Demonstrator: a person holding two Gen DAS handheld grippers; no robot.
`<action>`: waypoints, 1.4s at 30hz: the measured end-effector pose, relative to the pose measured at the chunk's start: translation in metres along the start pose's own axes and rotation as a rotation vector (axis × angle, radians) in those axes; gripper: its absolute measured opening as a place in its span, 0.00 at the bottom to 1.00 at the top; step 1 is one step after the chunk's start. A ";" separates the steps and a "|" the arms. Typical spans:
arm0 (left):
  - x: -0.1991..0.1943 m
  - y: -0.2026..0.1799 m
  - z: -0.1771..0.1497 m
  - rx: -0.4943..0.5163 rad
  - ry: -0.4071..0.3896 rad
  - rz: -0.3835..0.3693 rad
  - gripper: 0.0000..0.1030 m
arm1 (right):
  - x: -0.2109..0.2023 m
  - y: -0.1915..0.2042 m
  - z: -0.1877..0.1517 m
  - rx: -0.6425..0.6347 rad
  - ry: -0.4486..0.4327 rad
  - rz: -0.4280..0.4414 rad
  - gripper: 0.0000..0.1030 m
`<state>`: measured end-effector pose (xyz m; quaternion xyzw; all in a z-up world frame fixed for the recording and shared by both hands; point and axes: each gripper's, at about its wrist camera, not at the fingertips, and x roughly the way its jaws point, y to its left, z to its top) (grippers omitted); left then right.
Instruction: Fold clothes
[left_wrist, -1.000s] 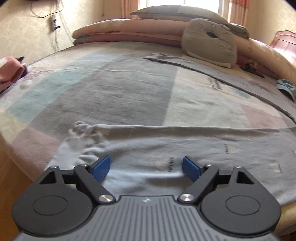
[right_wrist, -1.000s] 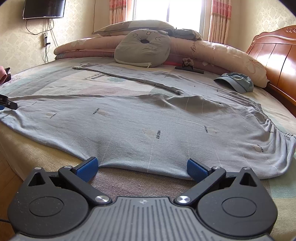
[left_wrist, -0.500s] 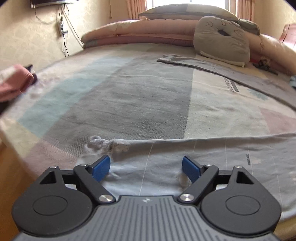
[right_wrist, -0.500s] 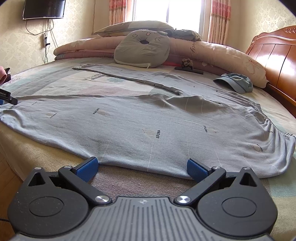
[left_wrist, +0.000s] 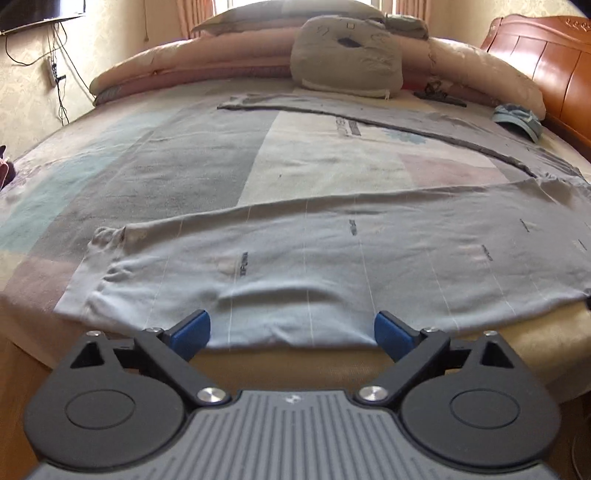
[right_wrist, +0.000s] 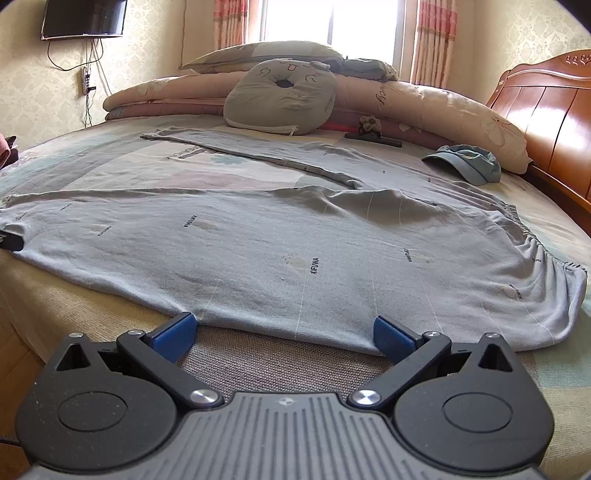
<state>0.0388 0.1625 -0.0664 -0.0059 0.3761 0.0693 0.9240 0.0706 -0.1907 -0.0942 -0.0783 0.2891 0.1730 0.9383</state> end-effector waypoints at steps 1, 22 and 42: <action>-0.004 -0.003 0.002 0.012 -0.018 -0.006 0.93 | -0.001 -0.002 0.001 0.002 0.007 0.008 1.00; 0.029 -0.066 0.056 0.038 -0.020 -0.185 0.93 | 0.037 -0.132 0.054 0.229 0.135 -0.047 1.00; 0.069 -0.044 0.138 -0.045 0.041 -0.201 0.93 | 0.218 -0.091 0.185 0.299 0.353 0.206 1.00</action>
